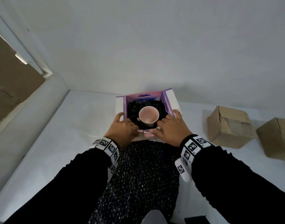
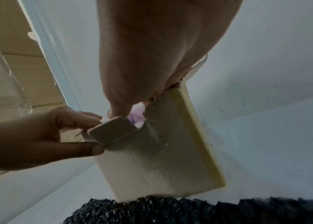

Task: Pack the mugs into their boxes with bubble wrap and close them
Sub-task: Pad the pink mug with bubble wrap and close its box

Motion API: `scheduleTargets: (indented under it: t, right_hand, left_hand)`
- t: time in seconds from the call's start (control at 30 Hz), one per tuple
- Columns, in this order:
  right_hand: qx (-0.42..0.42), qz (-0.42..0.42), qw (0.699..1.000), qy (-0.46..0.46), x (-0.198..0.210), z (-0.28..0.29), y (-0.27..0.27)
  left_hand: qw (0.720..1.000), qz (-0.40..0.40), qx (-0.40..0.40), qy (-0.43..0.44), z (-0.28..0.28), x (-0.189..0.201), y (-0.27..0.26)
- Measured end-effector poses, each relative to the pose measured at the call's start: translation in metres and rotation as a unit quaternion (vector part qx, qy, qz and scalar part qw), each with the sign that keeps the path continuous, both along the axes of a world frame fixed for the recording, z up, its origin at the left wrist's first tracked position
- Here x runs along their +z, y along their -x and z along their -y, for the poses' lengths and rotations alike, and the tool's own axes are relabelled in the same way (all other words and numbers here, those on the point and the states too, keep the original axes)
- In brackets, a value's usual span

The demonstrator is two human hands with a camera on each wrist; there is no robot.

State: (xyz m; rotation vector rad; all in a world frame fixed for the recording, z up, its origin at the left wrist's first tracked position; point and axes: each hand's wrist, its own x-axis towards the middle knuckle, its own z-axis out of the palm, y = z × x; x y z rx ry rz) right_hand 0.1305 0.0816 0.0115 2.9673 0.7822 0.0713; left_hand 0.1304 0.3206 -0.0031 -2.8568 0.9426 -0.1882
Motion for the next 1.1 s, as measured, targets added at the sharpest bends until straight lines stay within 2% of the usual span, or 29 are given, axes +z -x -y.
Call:
scheduleTargets:
  t: [0.13, 0.23, 0.37, 0.47, 0.5, 0.57, 0.67, 0.77, 0.87, 0.97, 1.1]
  right_hand:
    - [-0.006, -0.007, 1.0, -0.001, -0.003, -0.002, 0.003]
    - [0.007, 0.025, 0.999, -0.033, -0.008, 0.003, 0.01]
    - [0.005, 0.116, 0.979, -0.169, -0.018, 0.008, 0.037]
    - [-0.041, 0.133, 0.969, -0.204, -0.029, 0.007, 0.056]
    - [-0.067, 0.111, 0.972, -0.194, -0.034, 0.006, 0.06]
    - [-0.132, 0.015, 0.98, -0.148, -0.045, 0.003, 0.064]
    - [-0.212, -0.131, 0.966, -0.068, -0.062, -0.008, 0.069]
    - [-0.248, -0.151, 0.957, 0.02, -0.071, -0.02, 0.076]
    - [-0.22, -0.14, 0.964, 0.057, -0.069, -0.032, 0.081]
    - [-0.172, -0.177, 0.969, -0.027, -0.056, -0.044, 0.084]
    - [-0.101, -0.224, 0.948, -0.2, -0.017, -0.054, 0.084]
  left_hand:
    - [0.997, 0.003, 0.066, -0.031, 0.01, -0.002, 0.006]
    - [0.996, 0.009, 0.087, -0.028, 0.014, -0.004, 0.012]
    - [0.996, 0.043, 0.065, 0.033, 0.013, -0.009, 0.022]
    - [0.993, 0.057, 0.022, 0.098, 0.012, -0.013, 0.035]
    - [0.992, 0.054, 0.006, 0.112, 0.012, -0.014, 0.041]
    - [0.991, 0.038, -0.015, 0.124, 0.009, -0.014, 0.052]
    - [0.991, 0.028, -0.028, 0.129, -0.001, -0.015, 0.066]
    - [0.989, 0.018, -0.031, 0.144, -0.012, -0.013, 0.076]
    - [0.987, -0.001, -0.041, 0.153, -0.022, -0.01, 0.082]
    - [0.99, -0.04, -0.042, 0.125, -0.03, -0.005, 0.086]
    - [0.993, -0.117, -0.005, 0.032, -0.037, 0.012, 0.086]
